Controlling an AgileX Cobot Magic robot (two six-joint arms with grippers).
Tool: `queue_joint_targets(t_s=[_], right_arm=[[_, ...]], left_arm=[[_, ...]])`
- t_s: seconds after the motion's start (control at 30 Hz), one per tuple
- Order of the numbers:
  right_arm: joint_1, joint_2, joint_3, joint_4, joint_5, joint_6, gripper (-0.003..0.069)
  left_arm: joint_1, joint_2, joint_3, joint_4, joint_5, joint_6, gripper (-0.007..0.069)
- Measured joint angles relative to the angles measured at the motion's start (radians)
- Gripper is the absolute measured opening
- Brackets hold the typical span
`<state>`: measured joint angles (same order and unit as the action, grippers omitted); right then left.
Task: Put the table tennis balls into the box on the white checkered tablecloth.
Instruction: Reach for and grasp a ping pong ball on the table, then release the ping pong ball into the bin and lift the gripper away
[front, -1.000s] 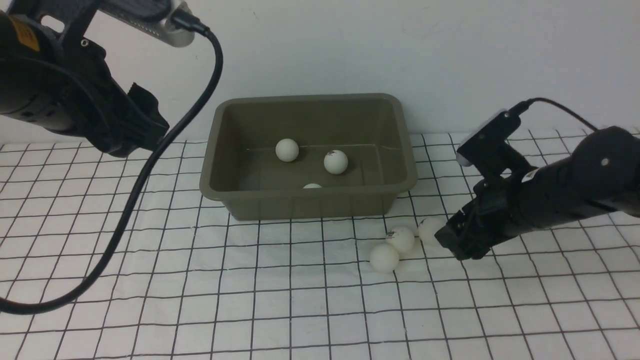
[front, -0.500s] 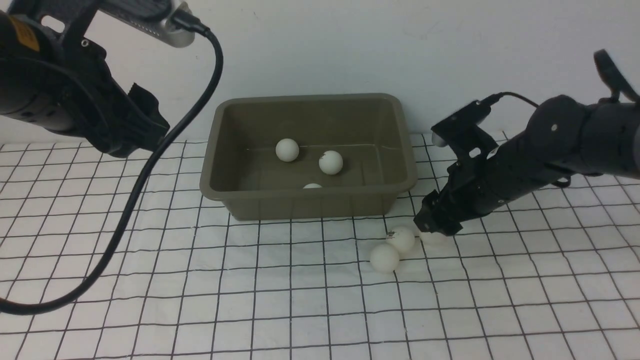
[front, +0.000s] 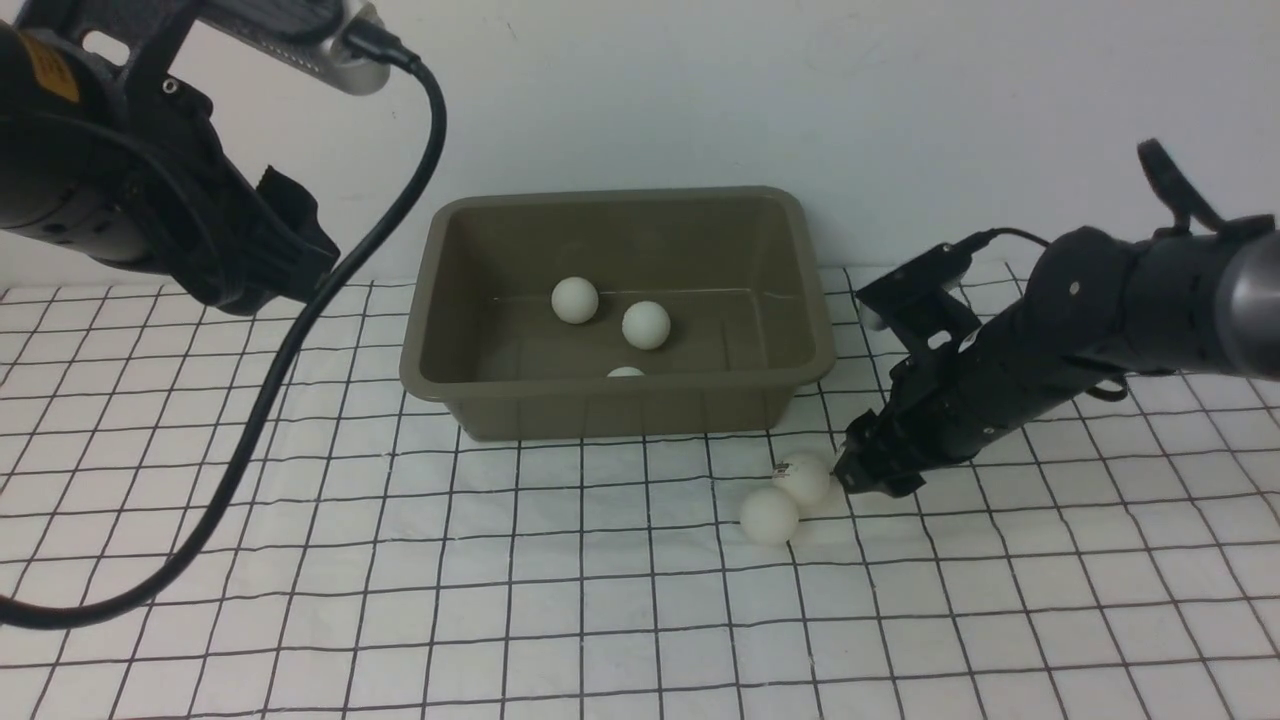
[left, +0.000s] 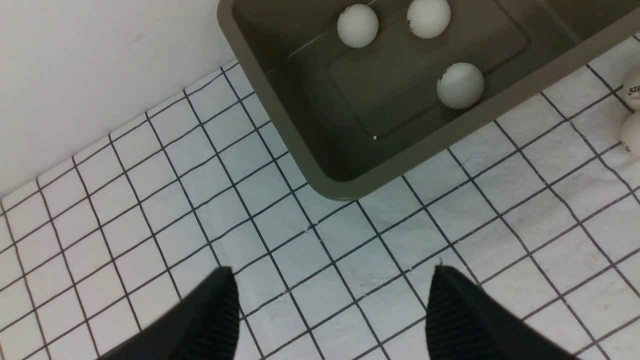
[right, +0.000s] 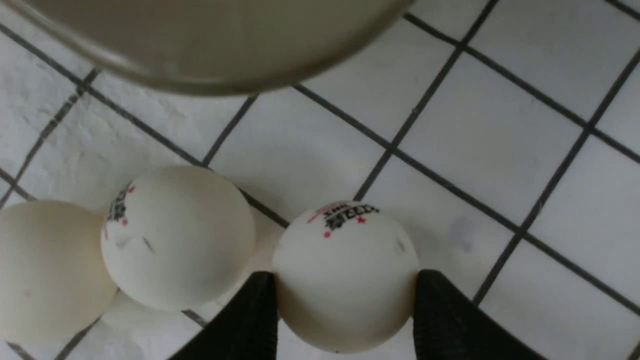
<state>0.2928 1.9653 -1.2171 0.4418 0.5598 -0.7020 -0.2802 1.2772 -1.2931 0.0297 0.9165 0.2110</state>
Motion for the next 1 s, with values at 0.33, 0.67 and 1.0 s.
queue_joint_targets(t_s=[0.33, 0.67, 1.0], right_arm=[[-0.009, -0.133, 0.000, -0.092, -0.008, 0.008, 0.0323], [-0.001, -0.248, -0.029, 0.021, -0.008, -0.096, 0.0323], [0.092, -0.073, -0.249, 0.416, 0.050, -0.468, 0.0323]], left_arm=[[0.000, 0.000, 0.000, 0.000, 0.002, 0.000, 0.0450], [0.000, 0.000, 0.000, 0.000, 0.000, 0.000, 0.0450], [0.000, 0.000, 0.000, 0.000, -0.008, 0.000, 0.0450]])
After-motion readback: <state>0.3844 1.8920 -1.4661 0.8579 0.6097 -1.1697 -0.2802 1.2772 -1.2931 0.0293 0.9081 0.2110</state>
